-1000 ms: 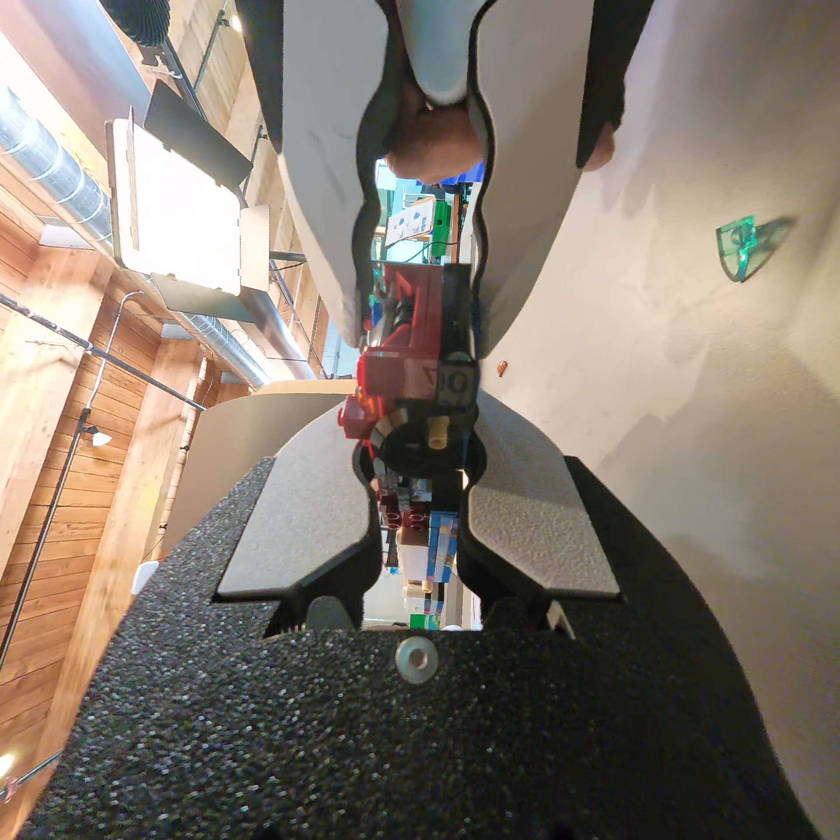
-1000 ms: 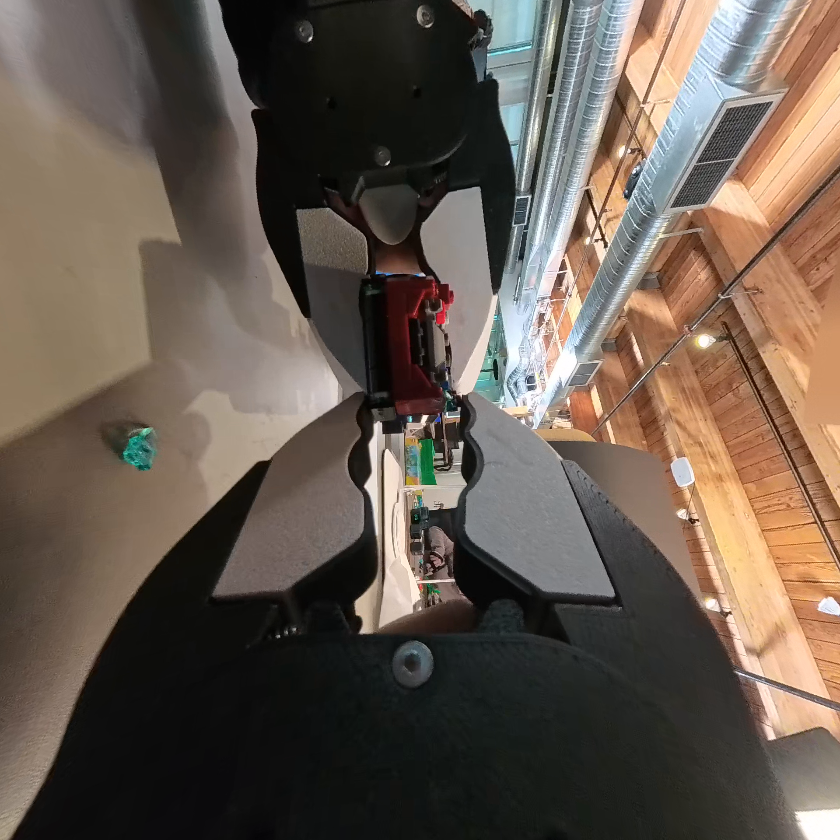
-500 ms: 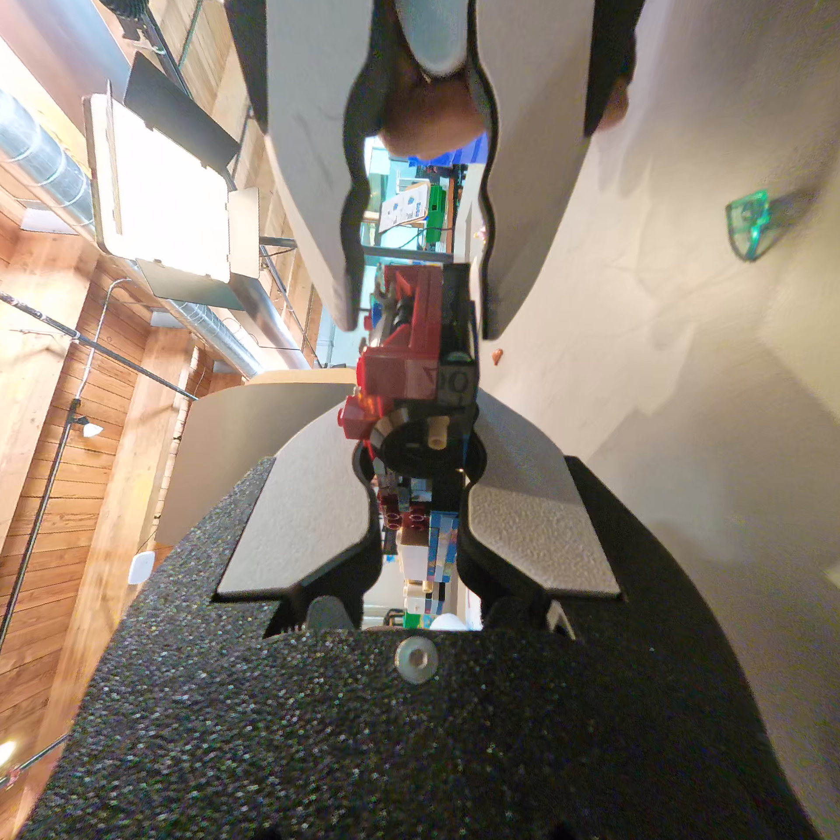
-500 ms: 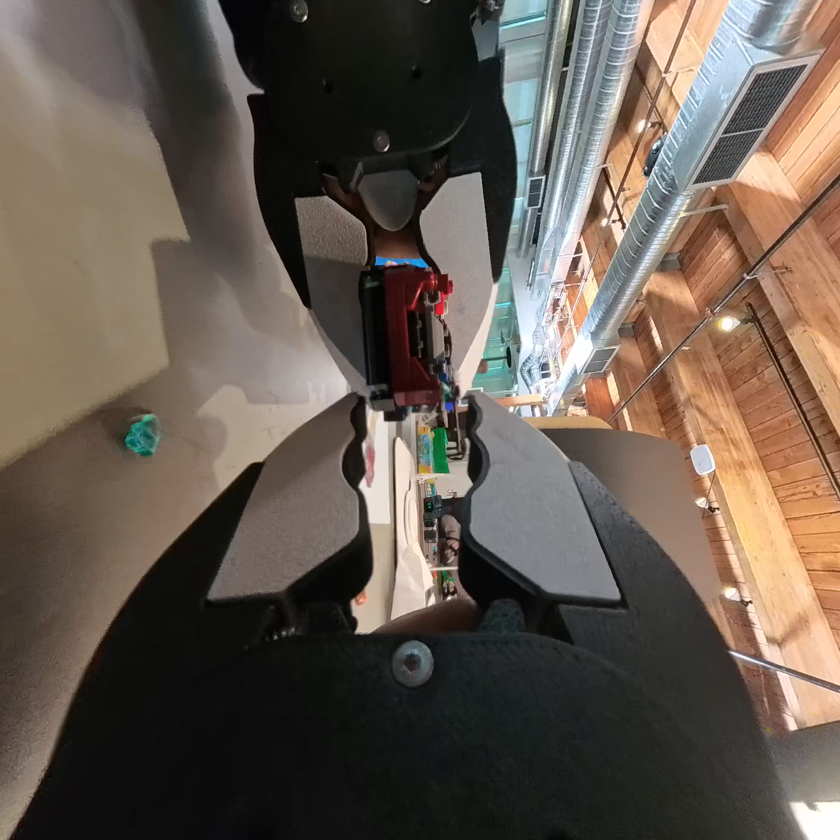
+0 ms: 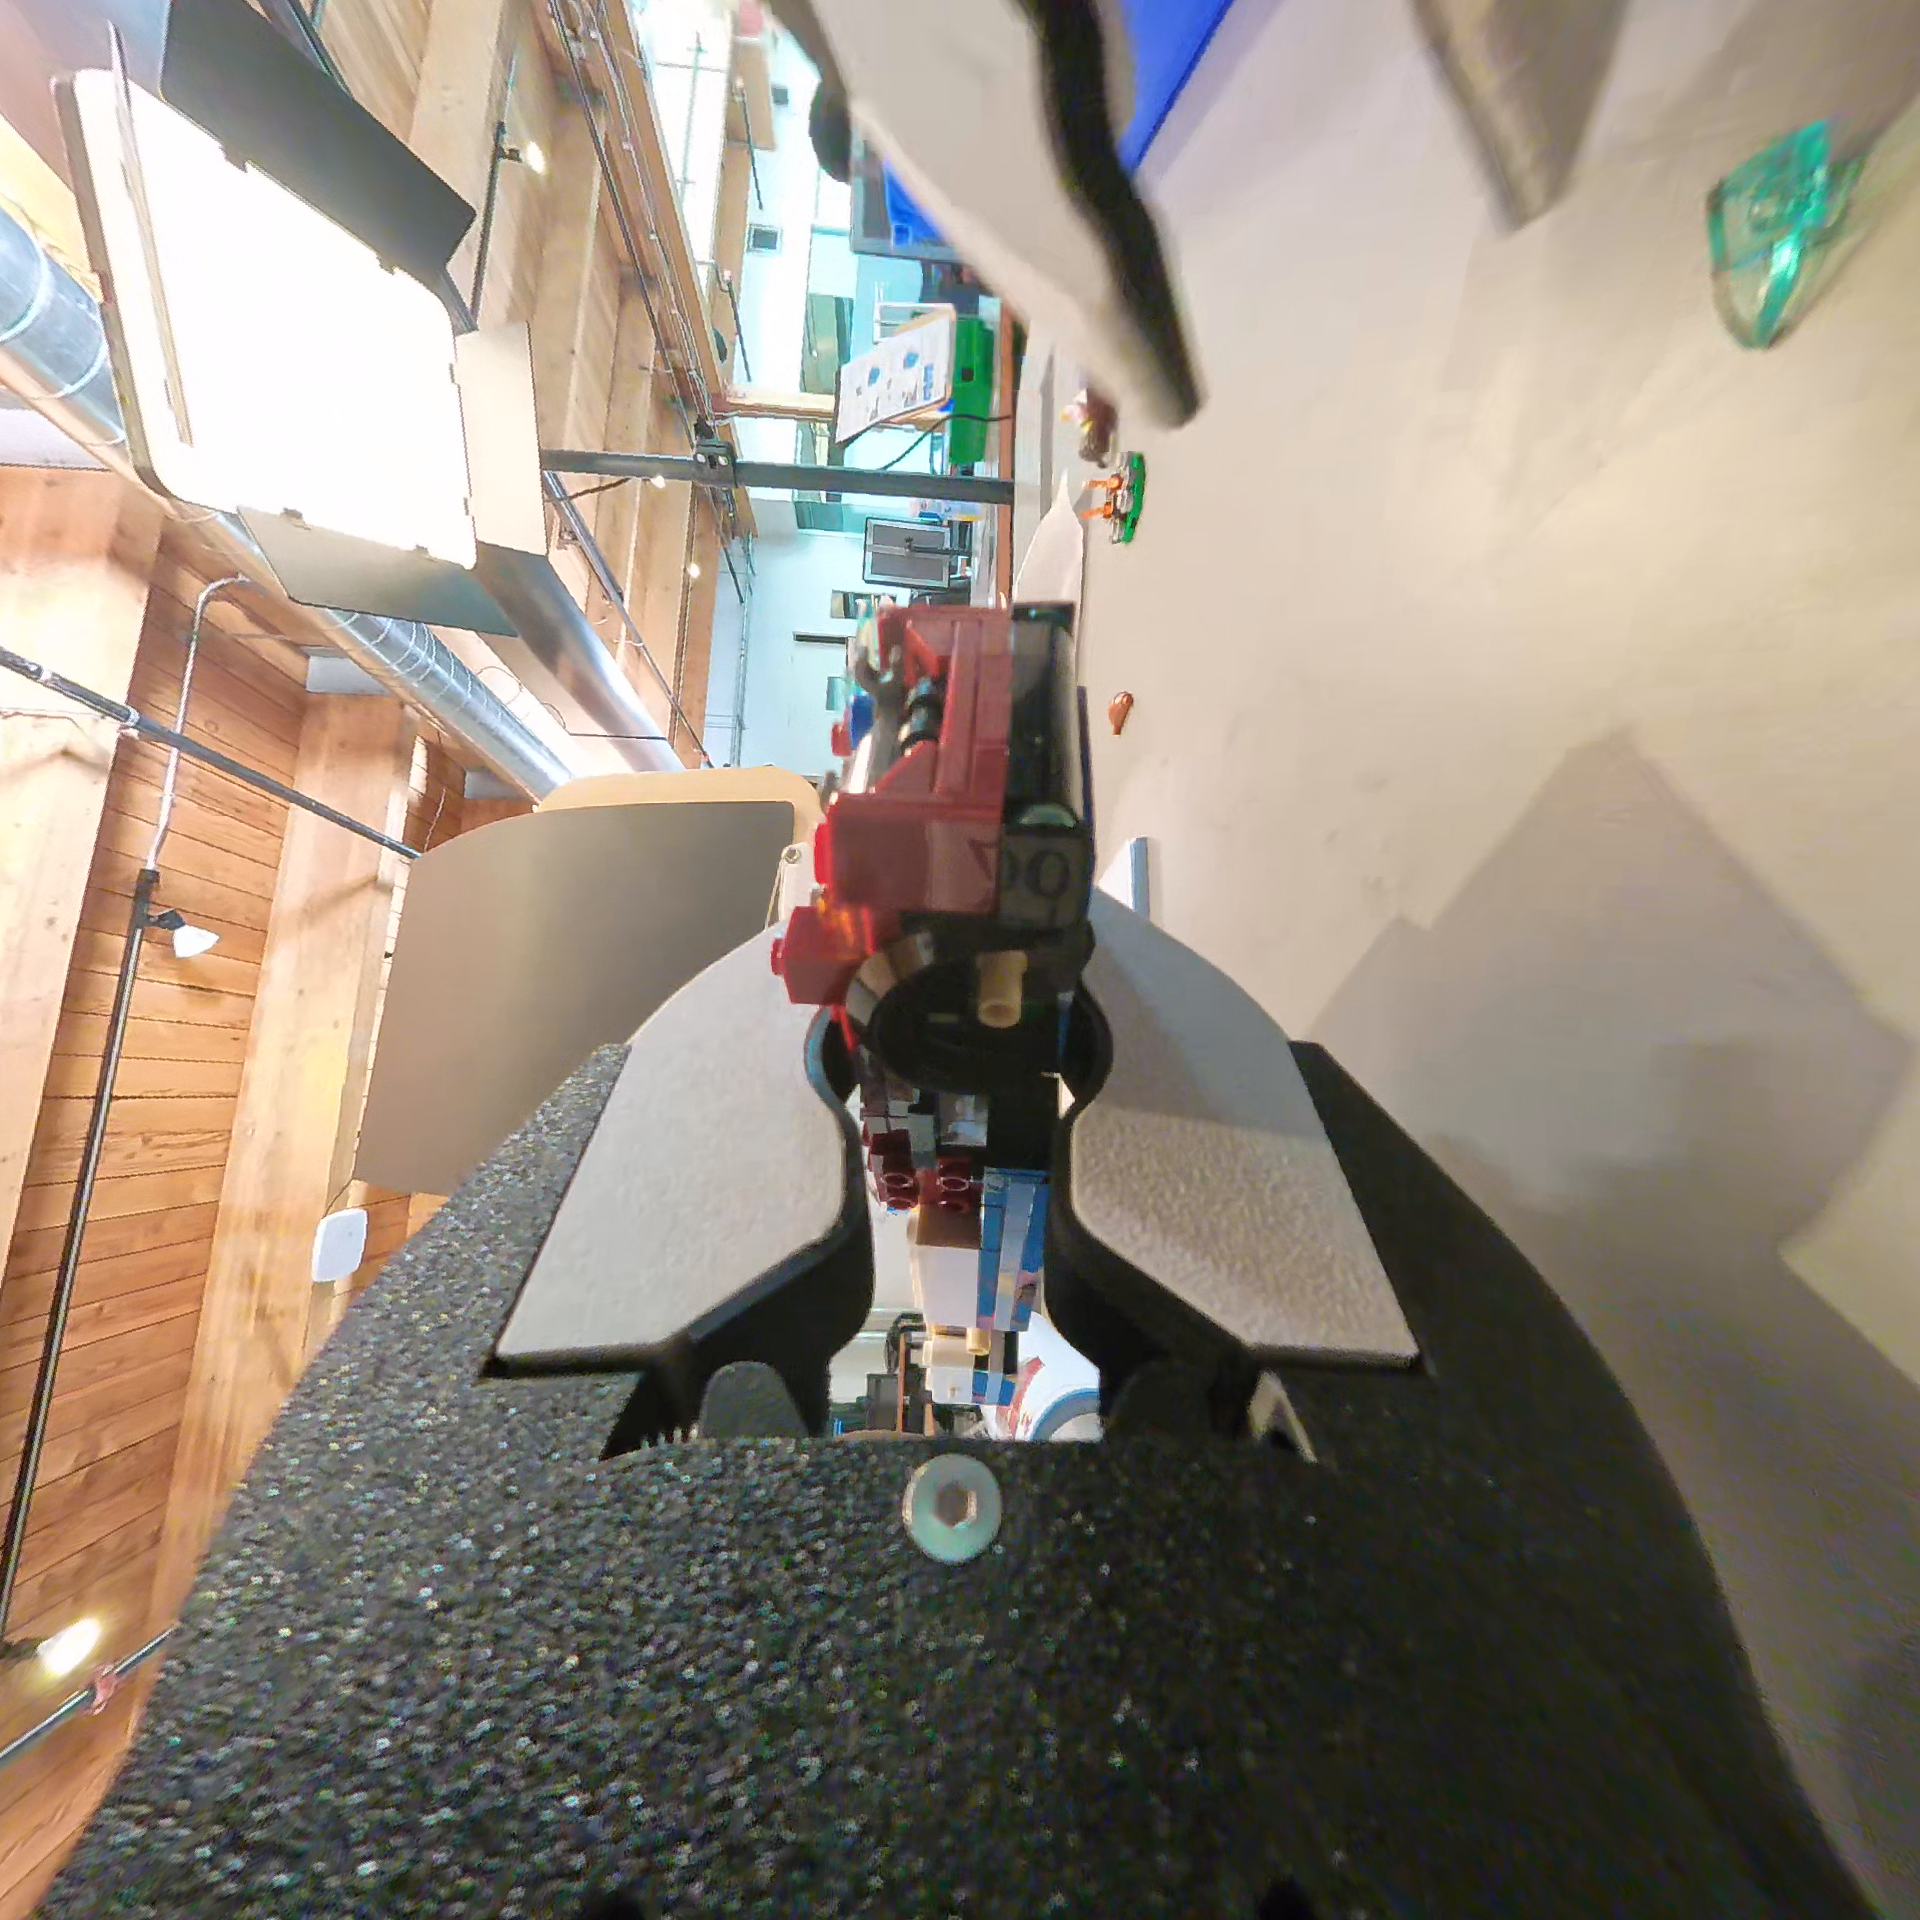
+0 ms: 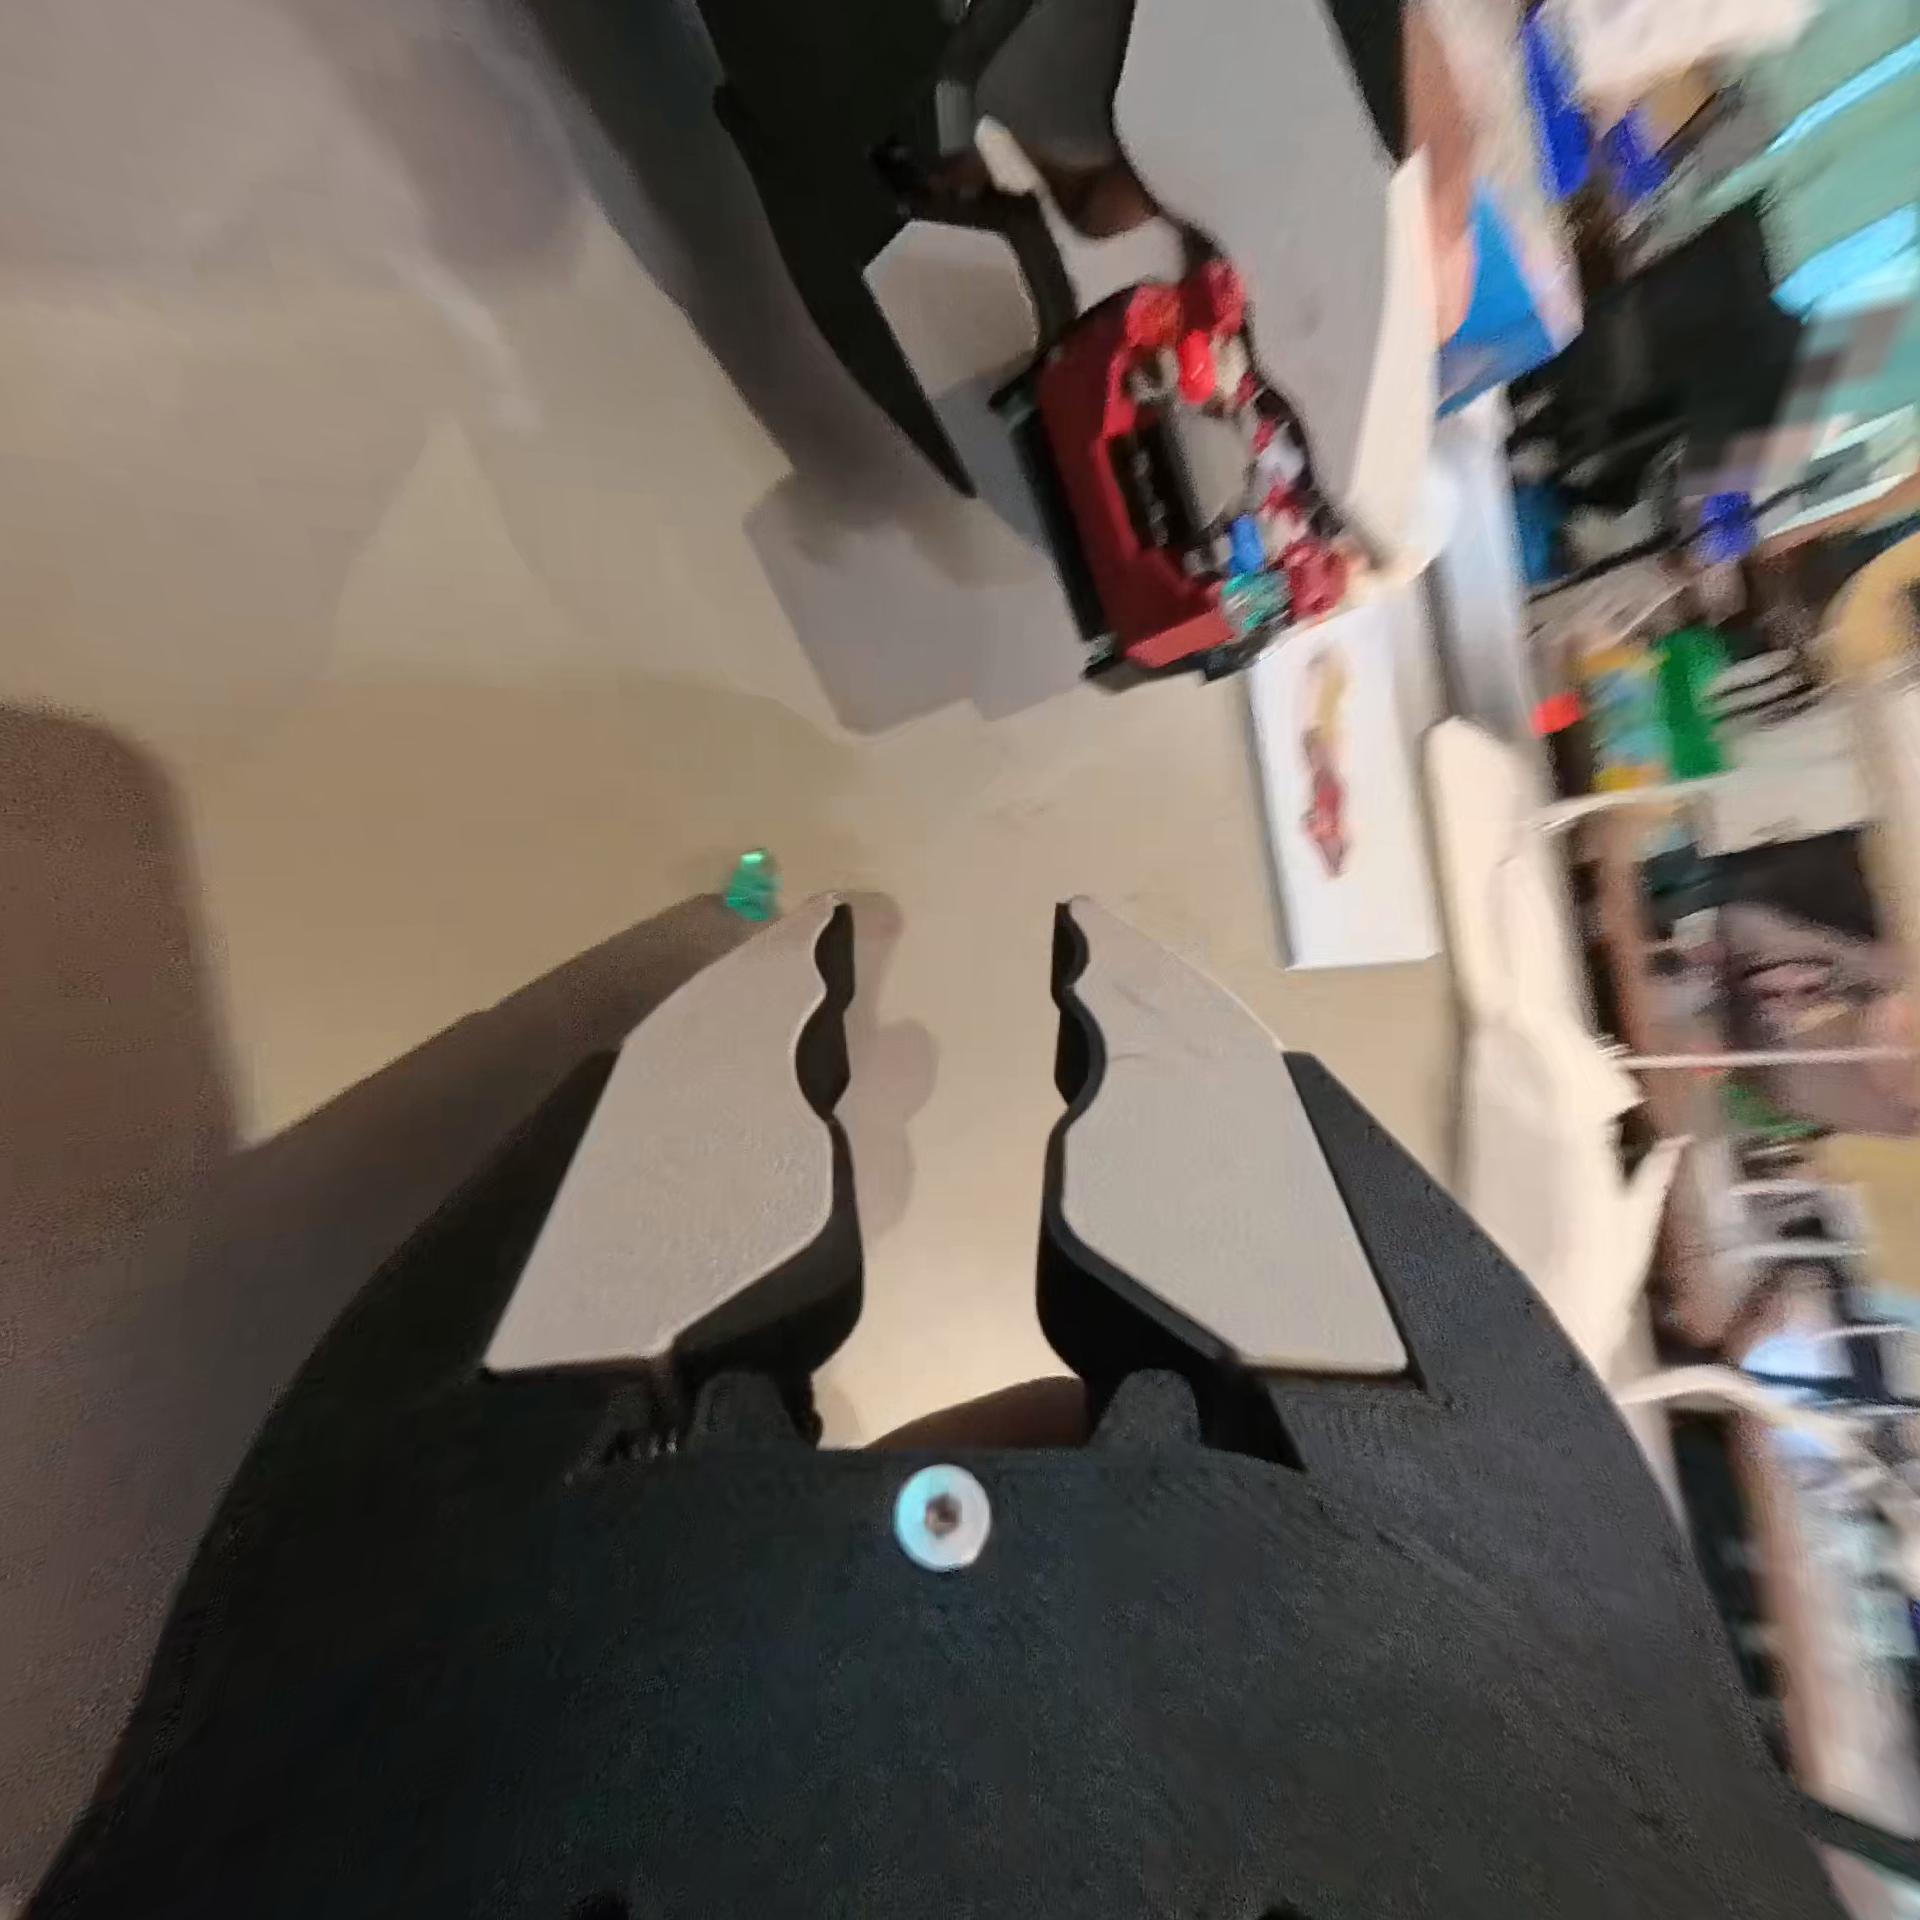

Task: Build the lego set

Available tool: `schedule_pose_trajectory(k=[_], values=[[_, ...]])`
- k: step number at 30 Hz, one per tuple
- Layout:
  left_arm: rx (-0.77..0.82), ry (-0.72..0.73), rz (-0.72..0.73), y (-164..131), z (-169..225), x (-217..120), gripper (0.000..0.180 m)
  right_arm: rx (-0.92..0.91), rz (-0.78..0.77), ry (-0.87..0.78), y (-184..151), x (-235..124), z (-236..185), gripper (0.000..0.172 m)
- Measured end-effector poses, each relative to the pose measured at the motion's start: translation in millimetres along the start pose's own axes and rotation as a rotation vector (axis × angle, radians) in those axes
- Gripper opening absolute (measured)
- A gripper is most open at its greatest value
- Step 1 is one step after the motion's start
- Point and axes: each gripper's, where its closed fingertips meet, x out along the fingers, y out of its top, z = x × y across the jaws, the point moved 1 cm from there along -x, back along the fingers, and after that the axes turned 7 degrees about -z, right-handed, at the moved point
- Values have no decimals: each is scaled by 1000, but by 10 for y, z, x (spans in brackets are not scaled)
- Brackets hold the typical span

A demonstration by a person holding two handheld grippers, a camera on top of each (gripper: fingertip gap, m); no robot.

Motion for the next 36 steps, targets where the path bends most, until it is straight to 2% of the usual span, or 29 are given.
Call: schedule_pose_trajectory(k=[3,7,11,16,19,20,25,31,36], values=[[-1,-7,-5,9,15,-9,35,241,-61,196,-58,14,-285,37],[-4,-18,1,42,36,-33,35,479,-77,263,-69,10,-359,29],[-9,-31,12,76,45,-65,35,578,-109,293,-85,29,-353,24],[-11,-37,17,105,56,-100,35,587,-111,305,-53,66,-342,23],[-16,-38,14,113,54,-117,35,569,-110,312,-29,77,-354,13],[-18,-39,13,113,52,-108,35,558,-114,300,-32,80,-344,9],[-27,-42,7,109,48,-114,35,511,-116,228,-15,6,-217,9],[-34,-46,2,105,62,-111,36,489,-59,144,81,-100,-15,19],[-42,-51,-5,85,64,-108,36,505,-115,162,-93,-130,-70,24]])
